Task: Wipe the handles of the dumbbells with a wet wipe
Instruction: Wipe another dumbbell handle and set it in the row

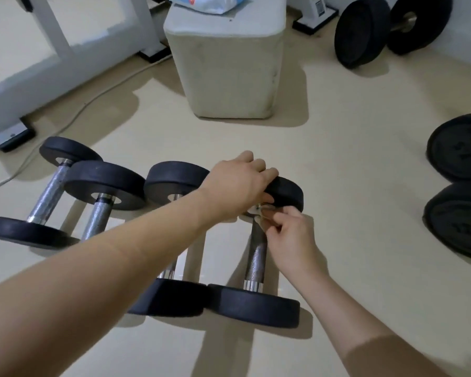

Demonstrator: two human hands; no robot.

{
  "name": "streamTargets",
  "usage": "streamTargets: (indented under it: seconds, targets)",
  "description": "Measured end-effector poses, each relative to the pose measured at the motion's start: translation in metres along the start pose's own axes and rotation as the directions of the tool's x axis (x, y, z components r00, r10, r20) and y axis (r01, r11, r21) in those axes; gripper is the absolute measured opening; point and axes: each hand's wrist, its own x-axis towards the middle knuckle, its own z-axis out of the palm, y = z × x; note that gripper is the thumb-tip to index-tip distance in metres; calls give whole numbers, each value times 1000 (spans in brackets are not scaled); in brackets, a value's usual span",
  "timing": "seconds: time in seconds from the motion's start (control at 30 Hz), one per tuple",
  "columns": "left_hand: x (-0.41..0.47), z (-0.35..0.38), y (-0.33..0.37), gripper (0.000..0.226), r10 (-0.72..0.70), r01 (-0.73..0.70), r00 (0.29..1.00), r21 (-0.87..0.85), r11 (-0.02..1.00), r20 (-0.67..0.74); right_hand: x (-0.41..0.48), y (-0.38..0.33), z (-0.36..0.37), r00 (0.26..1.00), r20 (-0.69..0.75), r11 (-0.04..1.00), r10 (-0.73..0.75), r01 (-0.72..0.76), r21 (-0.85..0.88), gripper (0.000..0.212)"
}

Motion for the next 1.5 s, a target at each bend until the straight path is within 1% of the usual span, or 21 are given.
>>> streamTargets:
  seconds: [0.1, 0.2, 0.23, 0.33, 0.47, 0.6, 0.63, 0.73, 0.77, 0.83, 0.93, 0.97, 1.04, 1.1, 1.17, 1.24, 1.3, 1.34, 1.37, 1.44, 1.5]
  targets:
    - [-6, 8, -3, 42, -81, 72, 994, -121, 990, -74, -8, 4, 1, 999, 16, 998, -49, 48, 37, 23]
    - [-14, 19, -12, 40, -115, 84, 986, -231, 969, -123, -17, 1, -5, 989, 132, 996, -65, 55, 76, 16]
    - [-16, 22, -14, 39, -140, 99, 981, -276, 956, -134, -14, 0, -6, 987, 138, 994, -80, 68, 87, 15]
    - [-21, 25, -19, 38, -204, 138, 967, -361, 923, -153, 10, -4, -2, 992, 32, 991, -121, 119, 67, 17]
    - [-22, 27, -18, 40, -217, 134, 962, -404, 905, -167, 2, -1, 2, 998, -10, 995, -56, 57, 82, 21]
    - [-28, 28, -13, 40, -242, 144, 953, -425, 894, -185, -27, 1, -10, 983, 185, 990, -11, -15, 138, 18]
    - [-29, 27, -10, 41, -246, 146, 951, -432, 890, -185, -20, 1, -11, 982, 187, 987, 18, -47, 151, 16]
    - [-39, 29, -5, 46, -283, 177, 946, -481, 859, -158, 14, -2, -3, 995, -3, 977, 96, -93, 194, 15]
    - [-49, 31, -4, 48, -305, 193, 941, -505, 841, -149, 16, -5, -1, 991, -10, 971, 130, -126, 202, 16]
    - [-74, 34, 2, 51, -347, 227, 928, -532, 816, -137, 1, -6, -2, 980, 57, 966, 193, -200, 163, 14]
    - [-105, 37, 18, 43, -350, 262, 934, -526, 809, -72, -32, 0, -11, 960, 209, 980, 189, -197, 21, 11]
    - [-112, 35, 25, 39, -343, 264, 938, -540, 799, -50, -33, 0, -14, 954, 239, 982, 181, -190, 16, 11]
    - [-122, 30, 37, 31, -335, 254, 942, -582, 772, -33, -17, -3, -13, 966, 175, 975, 190, -206, 77, 11]
    - [-132, 27, 45, 27, -318, 239, 948, -604, 761, -26, 5, -7, -6, 980, 19, 970, 200, -200, 140, 13]
    - [-137, 27, 48, 25, -296, 229, 955, -628, 744, -3, 7, -7, -1, 971, -5, 958, 240, -236, 162, 15]
    - [-139, 28, 47, 24, -307, 250, 951, -657, 711, 29, -11, 0, 2, 947, 110, 943, 302, -314, 111, 15]
    - [-135, 28, 50, 22, -309, 262, 950, -671, 694, 51, -32, 9, 1, 870, 295, 896, 395, -436, 87, 18]
    - [-134, 26, 52, 21, -307, 265, 950, -677, 687, 59, -36, 14, 0, 841, 354, 865, 409, -481, 144, 20]
    - [-133, 24, 52, 21, -304, 262, 951, -684, 681, 60, -32, 17, -2, 834, 361, 826, 417, -514, 232, 21]
    - [-132, 24, 51, 20, -313, 256, 949, -689, 678, 46, -8, 15, -2, 846, 248, 742, 473, -534, 405, 17]
    - [-134, 27, 48, 21, -329, 272, 943, -688, 672, 51, 14, 7, 2, 876, 109, 770, 469, -466, 435, 14]
